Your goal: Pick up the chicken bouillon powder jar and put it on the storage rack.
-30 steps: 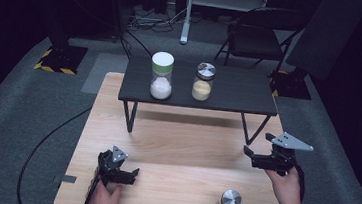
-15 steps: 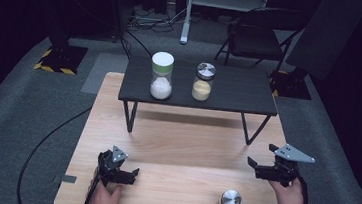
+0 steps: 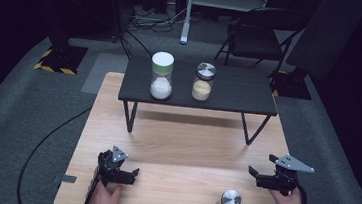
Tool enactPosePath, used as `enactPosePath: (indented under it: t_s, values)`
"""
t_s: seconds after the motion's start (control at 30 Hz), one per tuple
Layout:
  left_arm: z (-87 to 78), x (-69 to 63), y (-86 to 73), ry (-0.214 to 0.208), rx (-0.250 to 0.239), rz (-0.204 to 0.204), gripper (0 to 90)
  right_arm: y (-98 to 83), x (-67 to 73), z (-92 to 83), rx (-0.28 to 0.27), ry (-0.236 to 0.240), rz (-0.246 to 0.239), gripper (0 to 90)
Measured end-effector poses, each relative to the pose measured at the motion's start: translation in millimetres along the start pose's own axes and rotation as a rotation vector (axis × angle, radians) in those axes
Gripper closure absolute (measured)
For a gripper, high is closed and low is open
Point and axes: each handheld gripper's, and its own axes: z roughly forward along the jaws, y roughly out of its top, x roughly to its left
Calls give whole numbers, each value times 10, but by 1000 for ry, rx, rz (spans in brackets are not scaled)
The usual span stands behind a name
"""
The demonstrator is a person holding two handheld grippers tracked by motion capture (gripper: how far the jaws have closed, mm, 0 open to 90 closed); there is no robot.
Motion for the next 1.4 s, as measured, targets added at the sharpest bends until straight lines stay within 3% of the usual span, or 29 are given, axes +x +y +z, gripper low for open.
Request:
enactPosePath:
  t_s: [0.5, 0.87, 1.4]
  values:
    - [0, 0, 0, 0, 0, 0, 3, -224, -37, 78, 32, -5, 9, 16]
    - [0, 0, -1, 0, 0, 0, 3, -410, -115, 122, 22, 13, 17, 0]
    - [0, 0, 0, 0, 0, 0, 3, -478, -119, 196, 47, 13, 5, 0]
